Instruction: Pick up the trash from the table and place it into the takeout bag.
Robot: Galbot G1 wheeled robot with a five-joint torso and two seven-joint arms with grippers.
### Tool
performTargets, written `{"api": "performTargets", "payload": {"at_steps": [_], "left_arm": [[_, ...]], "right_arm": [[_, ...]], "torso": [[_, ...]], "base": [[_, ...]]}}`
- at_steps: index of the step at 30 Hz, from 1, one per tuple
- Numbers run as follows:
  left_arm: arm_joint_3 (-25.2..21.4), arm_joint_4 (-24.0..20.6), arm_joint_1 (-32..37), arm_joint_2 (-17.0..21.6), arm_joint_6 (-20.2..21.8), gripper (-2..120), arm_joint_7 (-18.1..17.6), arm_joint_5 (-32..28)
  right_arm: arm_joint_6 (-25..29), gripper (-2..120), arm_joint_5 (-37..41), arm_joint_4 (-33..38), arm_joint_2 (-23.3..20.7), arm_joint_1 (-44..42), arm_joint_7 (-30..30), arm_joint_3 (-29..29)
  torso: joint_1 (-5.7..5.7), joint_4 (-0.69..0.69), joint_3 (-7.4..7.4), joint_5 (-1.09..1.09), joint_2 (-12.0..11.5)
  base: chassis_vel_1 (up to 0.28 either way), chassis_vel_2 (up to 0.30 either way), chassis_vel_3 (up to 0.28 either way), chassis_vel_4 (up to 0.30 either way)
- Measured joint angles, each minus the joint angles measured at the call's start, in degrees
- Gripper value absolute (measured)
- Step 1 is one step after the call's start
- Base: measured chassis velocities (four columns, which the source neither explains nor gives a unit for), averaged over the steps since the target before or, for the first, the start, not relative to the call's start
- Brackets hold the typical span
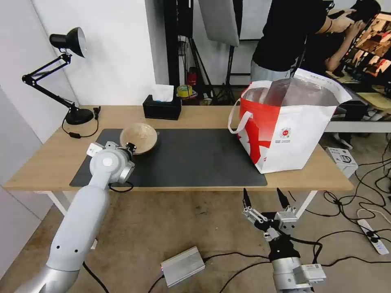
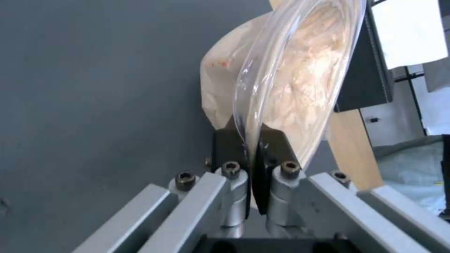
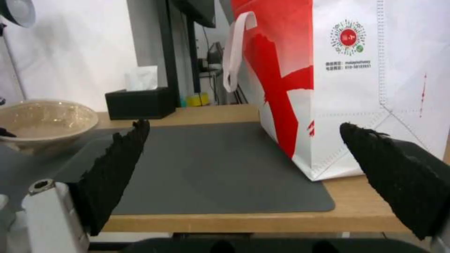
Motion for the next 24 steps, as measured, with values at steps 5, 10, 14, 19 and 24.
{"api": "performTargets", "payload": {"at_steps": [5, 10, 14, 19, 24], "left_arm": [[0.3, -1.2, 0.2, 0.4, -0.1, 0, 0.0, 0.0], [0.6, -2.1, 0.4, 0.8, -0.4, 0, 0.0, 0.2], [1.0, -3.2, 0.4, 1.2, -0.7, 0, 0.4, 0.3], [1.7, -4.5, 0.4, 1.7, -1.4, 0, 1.8, 0.3], [2.8, -7.1, -0.1, 2.9, -2.4, 0, 4.3, 0.3]], "right_arm": [[0.0, 100, 0.0, 0.0, 0.0, 0.0, 0.0, 0.0], [0.0, 100, 0.0, 0.0, 0.0, 0.0, 0.0, 0.0], [0.0, 100, 0.0, 0.0, 0.0, 0.0, 0.0, 0.0], [0.0, 100, 0.0, 0.0, 0.0, 0.0, 0.0, 0.0], [0.0, 100, 0.0, 0.0, 0.0, 0.0, 0.0, 0.0]], "torso": [[0.0, 0.0, 0.0, 0.0, 0.0], [0.0, 0.0, 0.0, 0.0, 0.0], [0.0, 0.0, 0.0, 0.0, 0.0], [0.0, 0.0, 0.0, 0.0, 0.0], [0.0, 0.0, 0.0, -0.01, 0.0]], "base": [[0.0, 0.0, 0.0, 0.0], [0.0, 0.0, 0.0, 0.0], [0.0, 0.0, 0.0, 0.0], [0.0, 0.0, 0.0, 0.0], [0.0, 0.0, 0.0, 0.0]]}}
